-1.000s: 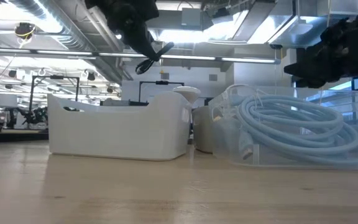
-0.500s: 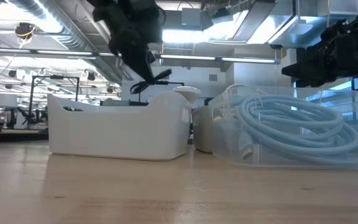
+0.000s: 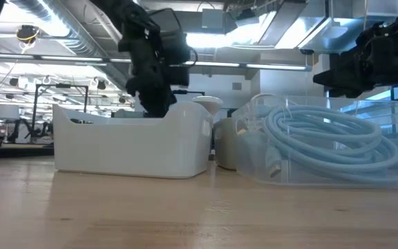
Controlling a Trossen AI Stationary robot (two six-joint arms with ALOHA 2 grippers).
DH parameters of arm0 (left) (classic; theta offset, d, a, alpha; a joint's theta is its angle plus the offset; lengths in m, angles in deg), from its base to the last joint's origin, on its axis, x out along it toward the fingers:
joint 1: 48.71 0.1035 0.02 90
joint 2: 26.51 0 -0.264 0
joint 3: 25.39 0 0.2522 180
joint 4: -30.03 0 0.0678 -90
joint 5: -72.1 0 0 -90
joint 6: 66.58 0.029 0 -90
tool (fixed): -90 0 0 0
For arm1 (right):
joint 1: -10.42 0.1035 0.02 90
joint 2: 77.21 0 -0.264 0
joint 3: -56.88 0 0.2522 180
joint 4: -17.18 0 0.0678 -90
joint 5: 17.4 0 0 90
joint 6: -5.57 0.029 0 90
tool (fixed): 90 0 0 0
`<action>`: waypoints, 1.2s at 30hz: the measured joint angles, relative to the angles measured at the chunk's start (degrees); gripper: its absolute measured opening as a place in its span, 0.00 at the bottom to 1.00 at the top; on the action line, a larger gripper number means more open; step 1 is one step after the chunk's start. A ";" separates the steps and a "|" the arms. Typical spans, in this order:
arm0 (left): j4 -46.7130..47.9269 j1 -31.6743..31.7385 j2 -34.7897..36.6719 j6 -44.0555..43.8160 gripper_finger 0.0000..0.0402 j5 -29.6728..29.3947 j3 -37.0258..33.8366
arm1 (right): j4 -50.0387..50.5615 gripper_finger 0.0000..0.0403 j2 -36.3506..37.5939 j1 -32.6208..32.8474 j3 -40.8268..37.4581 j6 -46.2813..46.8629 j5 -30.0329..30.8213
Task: Pick & Place USB Port
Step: Put the black charger cable into the black bin, then return to Home Position
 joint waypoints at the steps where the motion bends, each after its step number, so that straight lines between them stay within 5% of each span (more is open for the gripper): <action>1: -0.27 0.00 -0.75 0.00 0.03 0.24 0.00 | 0.00 0.11 0.00 0.00 0.00 0.00 0.00; 19: 0.19 -0.07 -7.32 1.38 0.03 1.02 0.04 | 0.02 0.11 0.00 0.02 0.00 -0.02 0.00; 36: -1.82 -0.79 0.04 -10.34 0.39 0.51 0.04 | 0.04 0.11 -0.02 0.02 0.00 -0.03 -0.02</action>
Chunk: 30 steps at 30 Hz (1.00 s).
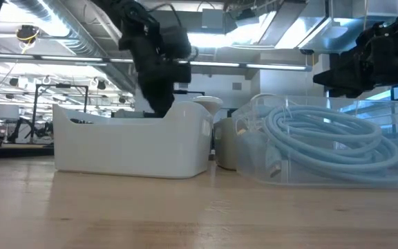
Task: Pick & Place USB Port
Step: Return to Home Position
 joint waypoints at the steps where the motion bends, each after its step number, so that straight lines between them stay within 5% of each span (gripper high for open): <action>1: -0.94 -0.15 0.82 -2.26 0.40 0.00 0.16 | 0.00 0.11 0.00 0.00 0.00 0.01 0.00; 7: -11.93 -1.80 5.26 -16.89 0.42 0.13 2.06 | 0.02 0.11 0.00 0.00 0.00 0.00 0.00; 16: -29.23 -3.37 9.66 -26.67 0.41 0.32 2.15 | 0.00 0.11 0.00 0.00 0.00 -0.01 0.00; 24: -30.14 -2.62 26.31 -22.65 0.41 14.72 -0.03 | 0.02 0.11 0.00 0.00 0.00 -0.01 0.00; 30: -27.73 -4.04 43.59 -11.82 0.41 16.94 -9.56 | 0.02 0.11 0.00 0.00 0.00 -0.01 0.00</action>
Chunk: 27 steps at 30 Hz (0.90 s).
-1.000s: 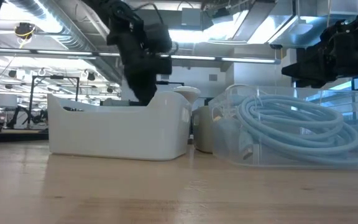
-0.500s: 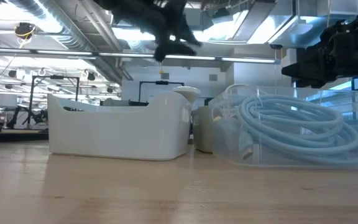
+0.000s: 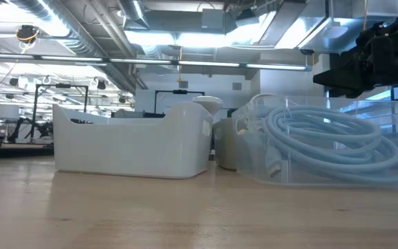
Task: Pick & Place USB Port
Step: Return to Home Position
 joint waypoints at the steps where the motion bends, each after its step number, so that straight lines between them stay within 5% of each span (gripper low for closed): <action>1: -0.14 -0.37 2.84 0.56 0.41 -0.15 -2.68 | 0.00 0.11 0.00 0.00 0.00 0.00 0.00; 17: -31.02 -1.34 31.74 -1.95 0.40 -0.17 -49.50 | 0.00 0.11 0.00 0.00 0.00 0.00 0.00; 22: -34.79 -1.68 40.70 -3.50 0.41 -4.04 -57.60 | 0.00 0.11 0.00 0.00 0.00 0.00 0.00; 27: -26.34 -2.43 48.81 -2.79 0.41 -11.70 -58.26 | 0.00 0.11 0.00 0.00 0.00 0.00 0.00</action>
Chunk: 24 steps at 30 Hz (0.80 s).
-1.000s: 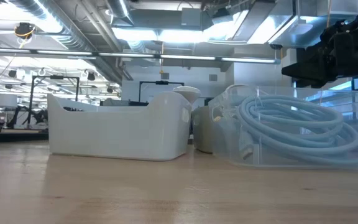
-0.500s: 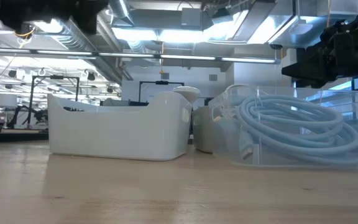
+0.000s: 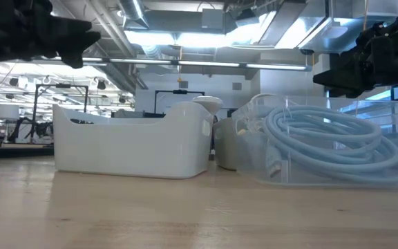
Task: Pick & Place USB Port
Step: Return to Home Position
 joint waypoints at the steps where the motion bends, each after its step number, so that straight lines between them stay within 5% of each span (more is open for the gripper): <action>1: 1.65 -0.01 1.55 1.19 0.41 -0.91 0.00 | 0.00 0.11 0.00 0.00 0.00 0.00 0.01; 10: 16.43 -1.09 6.59 8.69 0.41 -3.97 0.03 | -0.01 0.11 0.00 0.00 0.00 0.00 0.00; 24: 16.31 -2.63 6.59 5.83 0.41 -4.92 0.00 | 0.00 0.11 -0.11 0.02 0.00 0.00 0.00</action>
